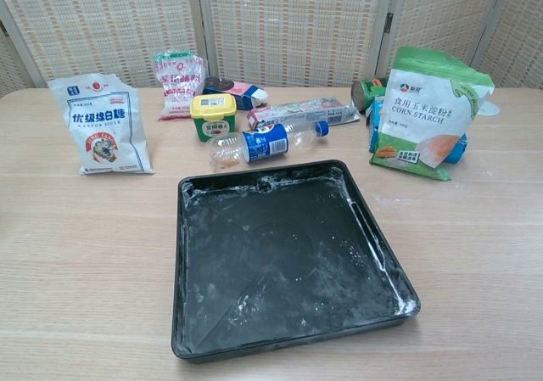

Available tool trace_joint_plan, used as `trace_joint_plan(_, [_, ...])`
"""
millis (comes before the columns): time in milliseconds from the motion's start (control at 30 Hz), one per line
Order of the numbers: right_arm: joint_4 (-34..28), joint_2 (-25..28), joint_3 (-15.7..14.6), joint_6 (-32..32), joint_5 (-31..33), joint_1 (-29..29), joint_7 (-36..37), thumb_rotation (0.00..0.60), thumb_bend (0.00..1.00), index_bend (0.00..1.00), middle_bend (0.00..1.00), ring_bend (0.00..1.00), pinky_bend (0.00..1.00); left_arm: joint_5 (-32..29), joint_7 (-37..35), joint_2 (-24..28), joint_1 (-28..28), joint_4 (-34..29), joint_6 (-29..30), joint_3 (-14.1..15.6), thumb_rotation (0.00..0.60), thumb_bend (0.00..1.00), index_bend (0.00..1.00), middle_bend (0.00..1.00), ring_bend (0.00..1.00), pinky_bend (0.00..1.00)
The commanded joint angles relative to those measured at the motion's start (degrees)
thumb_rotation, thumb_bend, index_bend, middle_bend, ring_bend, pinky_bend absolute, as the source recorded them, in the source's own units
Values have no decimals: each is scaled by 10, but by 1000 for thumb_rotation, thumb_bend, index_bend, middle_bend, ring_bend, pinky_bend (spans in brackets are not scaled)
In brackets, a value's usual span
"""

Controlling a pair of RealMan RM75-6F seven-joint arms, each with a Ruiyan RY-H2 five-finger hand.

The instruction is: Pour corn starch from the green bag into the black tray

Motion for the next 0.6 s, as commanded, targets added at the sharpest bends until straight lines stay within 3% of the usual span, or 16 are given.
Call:
trace_joint_plan(33, [39,-30,25,-61,44,35,35,600,219,123,160,172,134,2,0,-1,-1,-1,-2,2,600,434,200,130,122,0])
trace_joint_plan(167, [85,-57,41,-111,65,67,63,600,219,123,162,172,145,3,-1,1,0,-1,1,1,600,435,200,131,123,0])
trace_joint_plan(600, [198,-123,87,-167,100,128,122,600,219,153,187,204,149,1,-2,5,9,-2,5,4,600,435,205,131,133,0])
